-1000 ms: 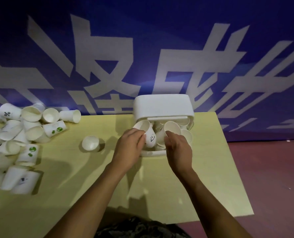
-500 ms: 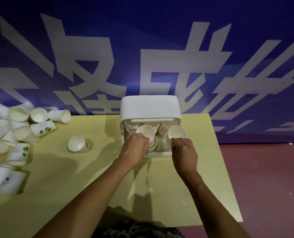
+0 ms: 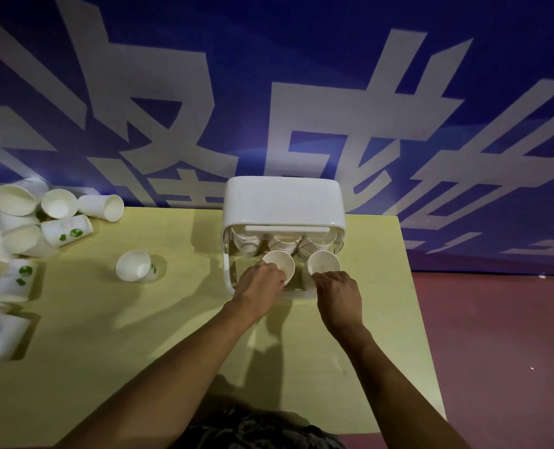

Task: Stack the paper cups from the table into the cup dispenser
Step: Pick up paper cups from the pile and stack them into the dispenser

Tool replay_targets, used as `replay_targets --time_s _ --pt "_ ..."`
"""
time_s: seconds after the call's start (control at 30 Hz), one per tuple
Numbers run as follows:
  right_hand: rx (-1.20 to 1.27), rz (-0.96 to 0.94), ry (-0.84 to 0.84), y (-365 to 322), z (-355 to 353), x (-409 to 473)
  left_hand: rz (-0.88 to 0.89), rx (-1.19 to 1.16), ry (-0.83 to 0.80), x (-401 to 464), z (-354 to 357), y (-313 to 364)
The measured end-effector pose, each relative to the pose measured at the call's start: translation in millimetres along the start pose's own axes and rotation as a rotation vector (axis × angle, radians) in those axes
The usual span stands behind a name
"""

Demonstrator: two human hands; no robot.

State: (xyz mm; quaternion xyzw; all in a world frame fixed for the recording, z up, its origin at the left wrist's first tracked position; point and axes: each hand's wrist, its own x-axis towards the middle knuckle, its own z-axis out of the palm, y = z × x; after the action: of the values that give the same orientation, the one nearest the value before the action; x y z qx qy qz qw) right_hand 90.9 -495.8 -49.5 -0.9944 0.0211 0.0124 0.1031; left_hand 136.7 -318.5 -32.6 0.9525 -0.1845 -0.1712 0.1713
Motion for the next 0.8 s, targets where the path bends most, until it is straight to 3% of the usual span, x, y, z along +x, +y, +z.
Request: replay_targets --time_s 0.13,0.27,0.6,0.8 --pt "0.058 0.018 0.069 -13 -7 2 0.004 -0.144 0.138 -11 -8 -5" --pt "0.202 -0.100 0.099 -49 -8 1 -0.074 -0.189 0.257 -38 -20 -36" --pt "0.280 -0.398 -0.118 -191 23 1 -0.443 -0.176 0.410 -128 -47 -182" --pt "0.266 -0.444 -0.217 -277 52 13 -0.635 -0.212 0.440 -175 -62 -274"
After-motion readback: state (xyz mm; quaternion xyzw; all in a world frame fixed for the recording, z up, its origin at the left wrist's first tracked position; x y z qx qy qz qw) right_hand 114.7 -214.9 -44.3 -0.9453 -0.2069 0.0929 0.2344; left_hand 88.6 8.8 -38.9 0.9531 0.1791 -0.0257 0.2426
